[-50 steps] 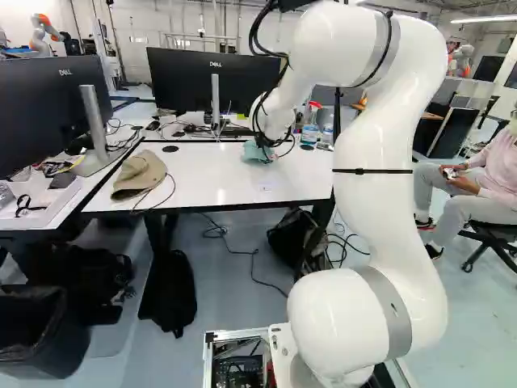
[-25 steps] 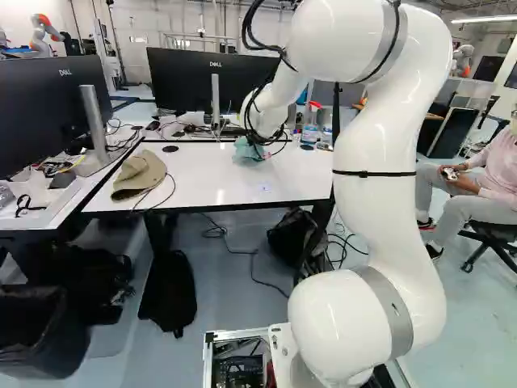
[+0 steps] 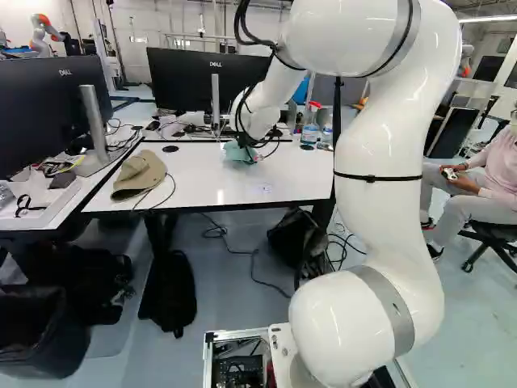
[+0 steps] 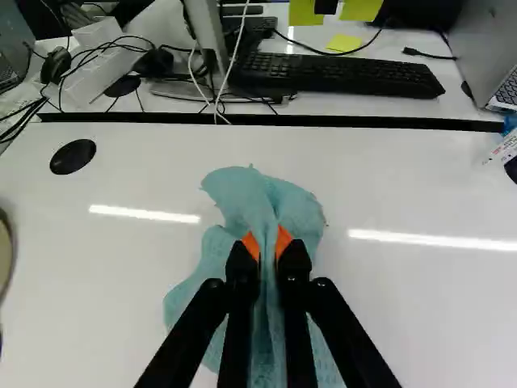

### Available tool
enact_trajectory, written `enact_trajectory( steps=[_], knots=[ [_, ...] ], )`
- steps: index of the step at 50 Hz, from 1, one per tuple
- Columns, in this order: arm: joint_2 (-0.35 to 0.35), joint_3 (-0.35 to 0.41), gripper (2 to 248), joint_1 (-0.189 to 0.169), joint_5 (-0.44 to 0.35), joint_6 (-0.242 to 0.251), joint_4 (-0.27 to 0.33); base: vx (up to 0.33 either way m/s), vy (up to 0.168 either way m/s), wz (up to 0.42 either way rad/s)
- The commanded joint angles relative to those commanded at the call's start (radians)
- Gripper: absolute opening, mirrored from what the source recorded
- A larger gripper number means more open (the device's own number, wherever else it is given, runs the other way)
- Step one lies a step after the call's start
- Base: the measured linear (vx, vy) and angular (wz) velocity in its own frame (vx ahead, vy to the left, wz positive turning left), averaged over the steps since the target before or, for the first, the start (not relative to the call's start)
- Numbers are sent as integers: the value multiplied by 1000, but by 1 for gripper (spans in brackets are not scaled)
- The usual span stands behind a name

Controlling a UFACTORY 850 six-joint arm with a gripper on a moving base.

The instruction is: Clean the table with the green towel

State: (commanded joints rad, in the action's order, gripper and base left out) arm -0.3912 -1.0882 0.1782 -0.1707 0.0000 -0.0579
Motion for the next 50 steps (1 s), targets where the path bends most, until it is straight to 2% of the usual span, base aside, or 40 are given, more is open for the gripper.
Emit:
enact_trajectory(
  steps=[9,35,50],
  knots=[
    [15,18,41,17,0,0,0,0,0,0],
    [21,18,41,17,0,0,0,0,0,0],
    [0,-42,41,9,0,0,0,0,0,0]
  ],
)
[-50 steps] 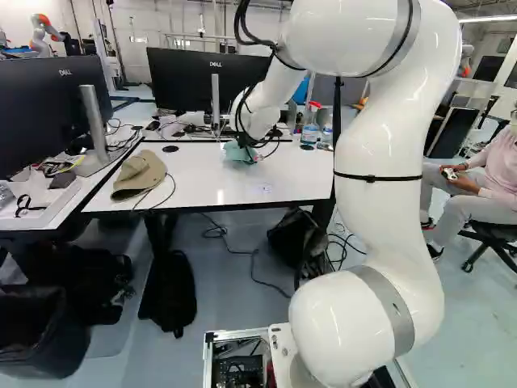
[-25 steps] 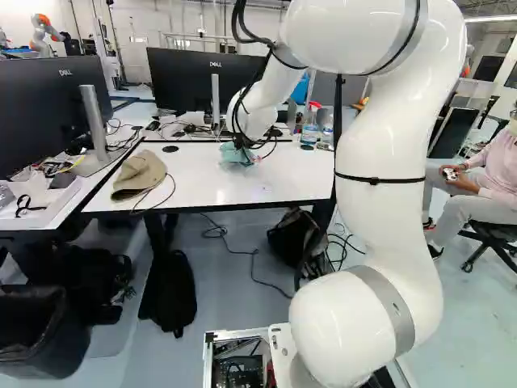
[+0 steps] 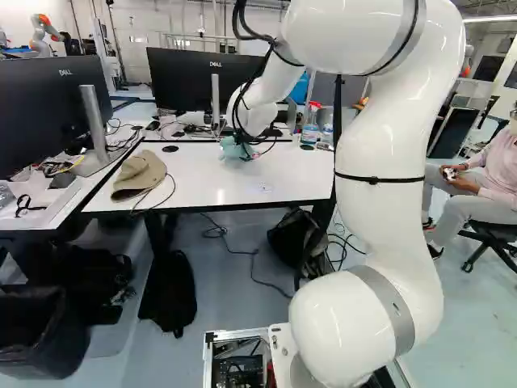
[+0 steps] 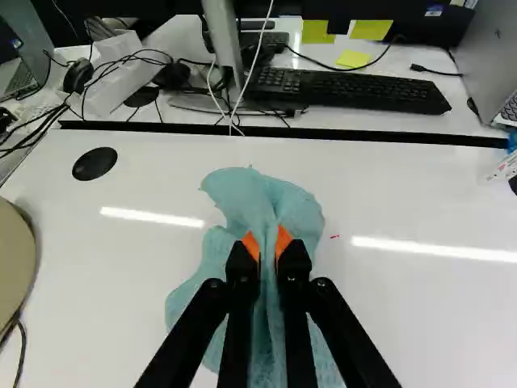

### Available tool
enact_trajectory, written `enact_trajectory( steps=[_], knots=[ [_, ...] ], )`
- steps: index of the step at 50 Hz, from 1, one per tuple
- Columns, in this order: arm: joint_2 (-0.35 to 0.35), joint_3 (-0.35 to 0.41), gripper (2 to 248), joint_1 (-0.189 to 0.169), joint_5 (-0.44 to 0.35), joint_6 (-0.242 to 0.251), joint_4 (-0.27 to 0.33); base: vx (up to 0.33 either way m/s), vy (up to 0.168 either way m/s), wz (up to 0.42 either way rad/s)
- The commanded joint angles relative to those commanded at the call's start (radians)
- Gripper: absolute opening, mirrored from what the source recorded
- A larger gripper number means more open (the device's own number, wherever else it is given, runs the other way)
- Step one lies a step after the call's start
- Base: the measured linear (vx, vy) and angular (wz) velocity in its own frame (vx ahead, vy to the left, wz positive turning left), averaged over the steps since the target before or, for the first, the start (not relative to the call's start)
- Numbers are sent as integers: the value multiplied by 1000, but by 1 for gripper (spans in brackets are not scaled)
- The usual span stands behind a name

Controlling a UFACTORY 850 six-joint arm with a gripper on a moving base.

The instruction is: Clean the table with the green towel

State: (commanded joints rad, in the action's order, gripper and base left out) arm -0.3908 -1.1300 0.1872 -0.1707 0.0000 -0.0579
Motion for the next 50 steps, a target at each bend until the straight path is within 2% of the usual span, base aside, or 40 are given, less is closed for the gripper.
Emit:
enact_trajectory(
  steps=[15,50],
  knots=[
    [-49,-73,41,-14,0,0,0,0,0,0],
    [-69,-98,41,-100,0,0,0,0,0,0]
  ],
)
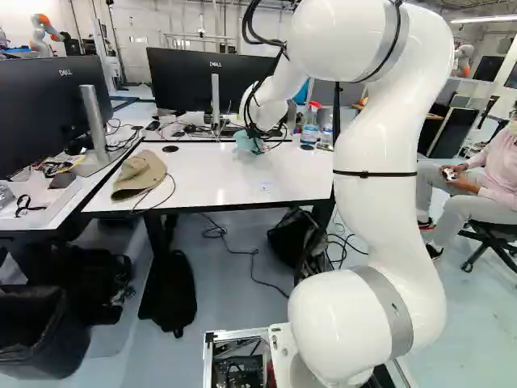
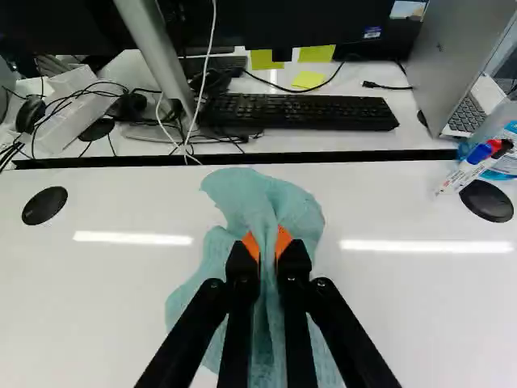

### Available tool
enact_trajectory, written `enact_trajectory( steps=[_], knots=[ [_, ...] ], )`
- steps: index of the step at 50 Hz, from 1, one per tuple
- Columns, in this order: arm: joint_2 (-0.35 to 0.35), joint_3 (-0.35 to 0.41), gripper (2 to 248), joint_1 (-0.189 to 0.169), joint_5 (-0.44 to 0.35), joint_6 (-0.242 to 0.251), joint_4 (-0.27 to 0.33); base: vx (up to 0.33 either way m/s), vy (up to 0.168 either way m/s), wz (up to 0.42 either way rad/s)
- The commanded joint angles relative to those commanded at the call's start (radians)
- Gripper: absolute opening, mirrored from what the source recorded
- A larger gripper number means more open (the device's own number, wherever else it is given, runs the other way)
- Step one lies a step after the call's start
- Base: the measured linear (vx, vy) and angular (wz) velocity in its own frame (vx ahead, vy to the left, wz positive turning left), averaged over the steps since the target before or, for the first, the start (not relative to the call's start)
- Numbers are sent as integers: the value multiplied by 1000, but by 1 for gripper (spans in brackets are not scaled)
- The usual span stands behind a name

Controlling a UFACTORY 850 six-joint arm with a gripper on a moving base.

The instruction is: Clean the table with the green towel

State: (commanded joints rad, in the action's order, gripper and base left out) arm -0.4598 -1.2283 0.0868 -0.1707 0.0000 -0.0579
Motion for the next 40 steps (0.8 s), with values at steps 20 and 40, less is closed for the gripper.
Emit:
enact_trajectory(
  steps=[20,40],
  knots=[
    [-91,-86,41,-27,0,0,0,0,0,0],
    [-133,-93,41,-27,0,0,0,0,0,0]
  ],
)
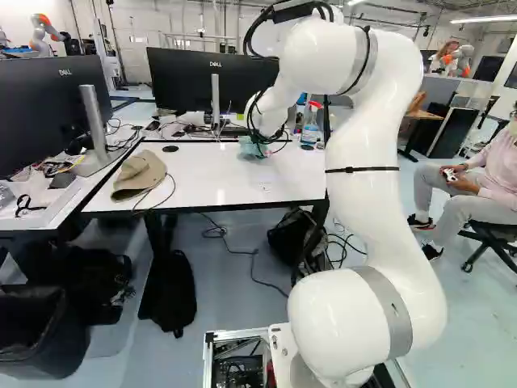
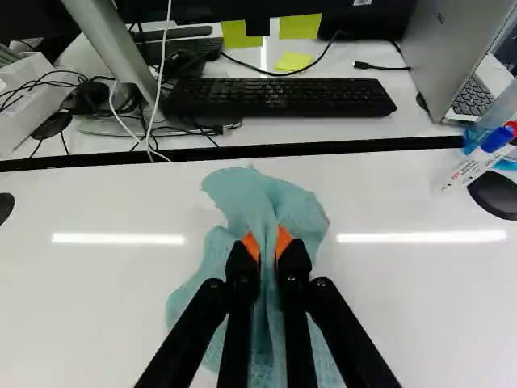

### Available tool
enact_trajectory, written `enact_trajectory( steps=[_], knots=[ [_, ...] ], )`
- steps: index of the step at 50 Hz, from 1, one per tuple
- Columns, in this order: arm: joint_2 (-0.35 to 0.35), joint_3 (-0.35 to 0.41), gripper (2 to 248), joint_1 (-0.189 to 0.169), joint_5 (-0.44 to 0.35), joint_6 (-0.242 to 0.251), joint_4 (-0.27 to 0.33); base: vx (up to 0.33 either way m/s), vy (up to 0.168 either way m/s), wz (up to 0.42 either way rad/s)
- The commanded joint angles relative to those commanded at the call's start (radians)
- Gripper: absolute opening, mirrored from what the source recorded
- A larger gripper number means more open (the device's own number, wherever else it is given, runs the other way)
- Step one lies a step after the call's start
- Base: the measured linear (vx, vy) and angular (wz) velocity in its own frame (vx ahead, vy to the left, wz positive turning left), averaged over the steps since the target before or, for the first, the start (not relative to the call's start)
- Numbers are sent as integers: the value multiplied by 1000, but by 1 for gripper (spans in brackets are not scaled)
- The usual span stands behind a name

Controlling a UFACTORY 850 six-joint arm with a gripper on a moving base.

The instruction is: Clean the table with the green towel

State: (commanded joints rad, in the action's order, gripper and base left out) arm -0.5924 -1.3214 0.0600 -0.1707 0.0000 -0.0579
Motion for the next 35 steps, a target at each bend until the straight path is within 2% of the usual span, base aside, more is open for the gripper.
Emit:
enact_trajectory(
  steps=[23,35],
  knots=[
    [-51,-12,41,0,0,0,0,0,0,0],
    [-51,-12,41,0,5,0,0,0,0,0]
  ],
)
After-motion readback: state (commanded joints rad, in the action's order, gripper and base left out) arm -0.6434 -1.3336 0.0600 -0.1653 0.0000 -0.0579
